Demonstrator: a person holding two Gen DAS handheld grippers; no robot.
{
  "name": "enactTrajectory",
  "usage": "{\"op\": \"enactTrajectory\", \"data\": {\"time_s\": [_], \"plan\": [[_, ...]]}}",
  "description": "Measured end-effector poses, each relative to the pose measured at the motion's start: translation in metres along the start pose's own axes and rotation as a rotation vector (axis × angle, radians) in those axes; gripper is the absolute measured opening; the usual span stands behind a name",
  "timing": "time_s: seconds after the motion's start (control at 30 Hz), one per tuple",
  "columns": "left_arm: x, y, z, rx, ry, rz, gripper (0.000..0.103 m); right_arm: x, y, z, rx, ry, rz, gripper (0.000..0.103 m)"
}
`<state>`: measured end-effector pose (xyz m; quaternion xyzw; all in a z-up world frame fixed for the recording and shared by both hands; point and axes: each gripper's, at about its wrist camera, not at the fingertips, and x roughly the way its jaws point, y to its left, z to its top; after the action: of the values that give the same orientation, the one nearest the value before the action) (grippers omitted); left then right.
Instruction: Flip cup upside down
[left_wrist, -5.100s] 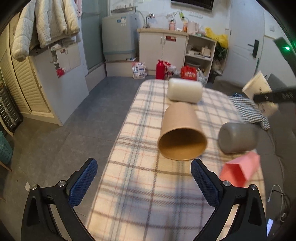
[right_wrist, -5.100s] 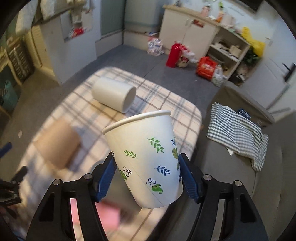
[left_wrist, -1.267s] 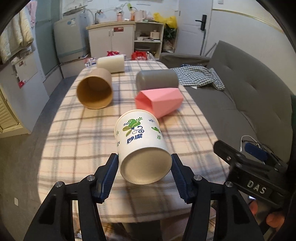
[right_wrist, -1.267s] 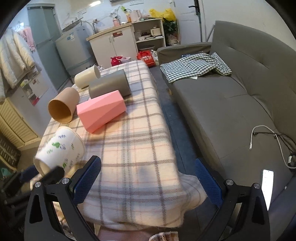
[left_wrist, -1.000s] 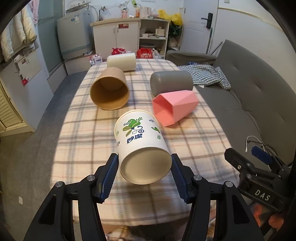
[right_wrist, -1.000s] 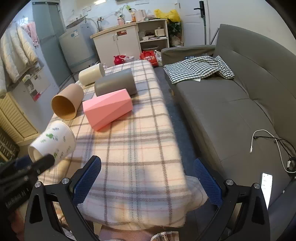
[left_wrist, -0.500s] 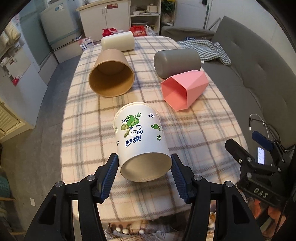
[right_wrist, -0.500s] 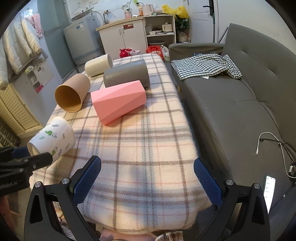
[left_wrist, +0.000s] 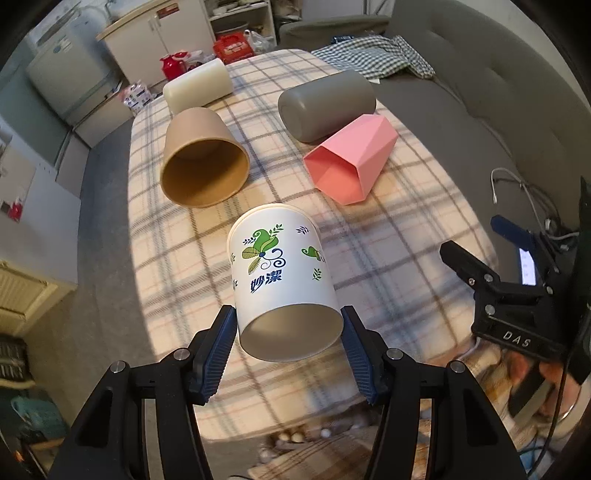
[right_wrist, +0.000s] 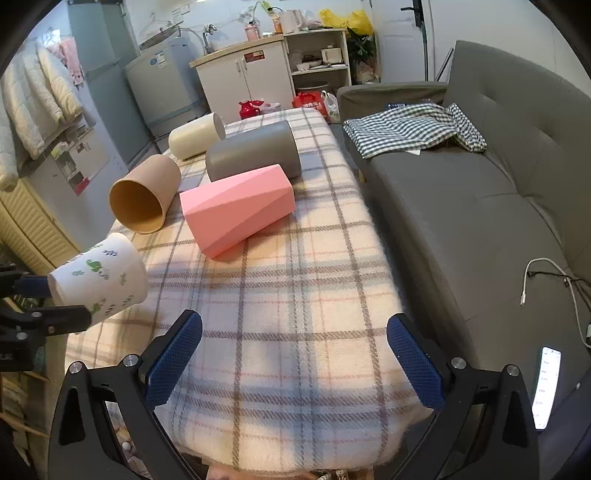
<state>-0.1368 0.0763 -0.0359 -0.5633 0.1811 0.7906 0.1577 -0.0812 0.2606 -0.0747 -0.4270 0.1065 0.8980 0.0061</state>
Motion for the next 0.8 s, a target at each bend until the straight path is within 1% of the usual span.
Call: {"op": "enactTrajectory", "data": {"time_s": [0.07, 0.2, 0.33, 0.4, 0.5, 0.63, 0.8], "plan": [[0.004, 0.001, 0.003, -0.003, 0.012, 0.014, 0.059, 0.001, 0.0, 0.0, 0.001, 0.0, 0.006, 0.101], [0.01, -0.001, 0.011, -0.009, 0.05, -0.022, 0.059, 0.001, -0.003, 0.0, 0.005, 0.0, 0.014, 0.101], [0.012, -0.011, 0.016, 0.06, 0.101, -0.046, 0.059, 0.002, -0.009, 0.001, 0.029, 0.002, 0.022, 0.101], [0.015, -0.013, 0.022, 0.076, 0.125, -0.051, 0.059, 0.004, -0.01, 0.001, 0.04, 0.006, 0.027, 0.101], [0.02, -0.012, 0.032, 0.087, 0.126, -0.034, 0.059, 0.006, -0.012, 0.002, 0.051, 0.012, 0.037, 0.101], [0.027, -0.005, 0.044, 0.061, 0.119, -0.032, 0.059, 0.008, -0.011, 0.003, 0.045, 0.011, 0.048, 0.101], [0.027, 0.0, 0.045, 0.039, 0.087, -0.045, 0.059, 0.006, -0.013, 0.004, 0.046, 0.002, 0.051, 0.101]]}}
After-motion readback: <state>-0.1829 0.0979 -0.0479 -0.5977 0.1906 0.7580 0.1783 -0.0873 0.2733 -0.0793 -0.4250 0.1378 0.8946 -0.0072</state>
